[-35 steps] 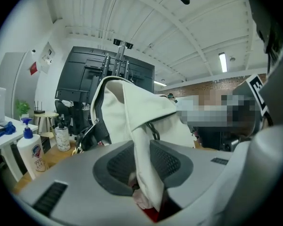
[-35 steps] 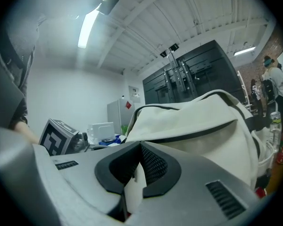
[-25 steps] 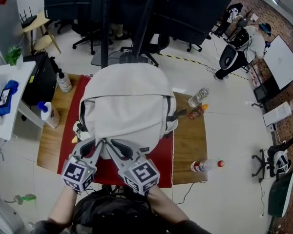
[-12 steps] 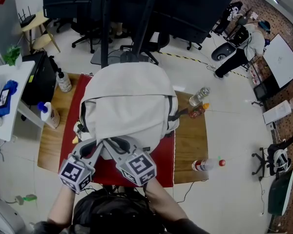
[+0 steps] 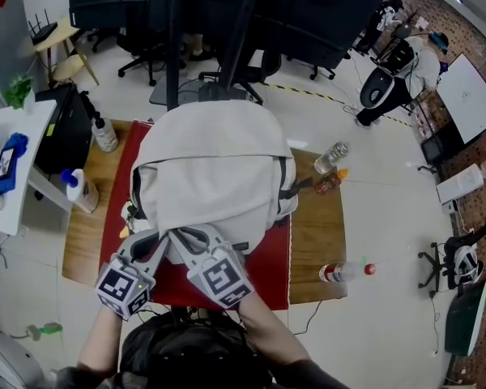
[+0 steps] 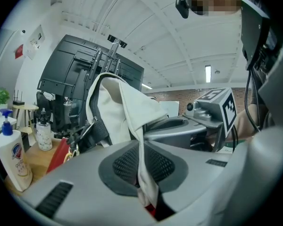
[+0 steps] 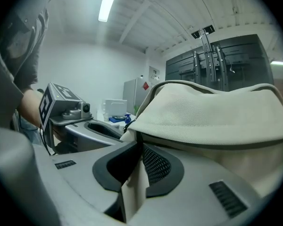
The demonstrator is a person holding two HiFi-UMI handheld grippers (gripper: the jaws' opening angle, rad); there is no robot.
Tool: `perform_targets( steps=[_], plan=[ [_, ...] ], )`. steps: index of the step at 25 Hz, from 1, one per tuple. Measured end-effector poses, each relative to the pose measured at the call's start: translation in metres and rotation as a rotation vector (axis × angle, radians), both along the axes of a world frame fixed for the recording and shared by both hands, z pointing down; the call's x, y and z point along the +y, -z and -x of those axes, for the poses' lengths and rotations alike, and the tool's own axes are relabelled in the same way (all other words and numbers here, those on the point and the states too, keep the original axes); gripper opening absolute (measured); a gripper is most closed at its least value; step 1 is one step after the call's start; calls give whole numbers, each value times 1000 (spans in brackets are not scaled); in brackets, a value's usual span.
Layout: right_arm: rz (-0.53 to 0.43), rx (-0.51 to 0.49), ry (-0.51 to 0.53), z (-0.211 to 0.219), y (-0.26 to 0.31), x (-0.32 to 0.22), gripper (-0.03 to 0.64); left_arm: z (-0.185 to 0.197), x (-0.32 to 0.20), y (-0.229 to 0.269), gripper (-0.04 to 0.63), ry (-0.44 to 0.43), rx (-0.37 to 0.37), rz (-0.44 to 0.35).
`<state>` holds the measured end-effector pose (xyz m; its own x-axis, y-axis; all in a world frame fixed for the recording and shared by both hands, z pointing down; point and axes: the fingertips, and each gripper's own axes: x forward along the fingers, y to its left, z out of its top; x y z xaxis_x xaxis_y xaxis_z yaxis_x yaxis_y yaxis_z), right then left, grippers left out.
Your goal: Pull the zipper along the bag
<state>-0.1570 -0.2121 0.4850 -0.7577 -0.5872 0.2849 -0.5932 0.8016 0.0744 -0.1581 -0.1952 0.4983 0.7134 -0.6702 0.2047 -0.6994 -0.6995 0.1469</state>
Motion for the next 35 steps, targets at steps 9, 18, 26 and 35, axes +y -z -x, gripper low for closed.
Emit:
perform_targets(
  steps=[9, 18, 26, 35],
  plan=[
    [-15, 32, -20, -8, 3, 8, 40, 1, -2, -1, 48, 21, 13, 4],
    [-112, 160, -52, -22, 10, 12, 38, -5, 5, 4, 43, 20, 28, 19],
    [-208, 237, -49, -31, 17, 15, 37, -11, 13, 19, 41, 20, 45, 0],
    [72, -131, 87, -36, 35, 41, 25, -10, 26, 23, 41, 53, 30, -10]
  ],
)
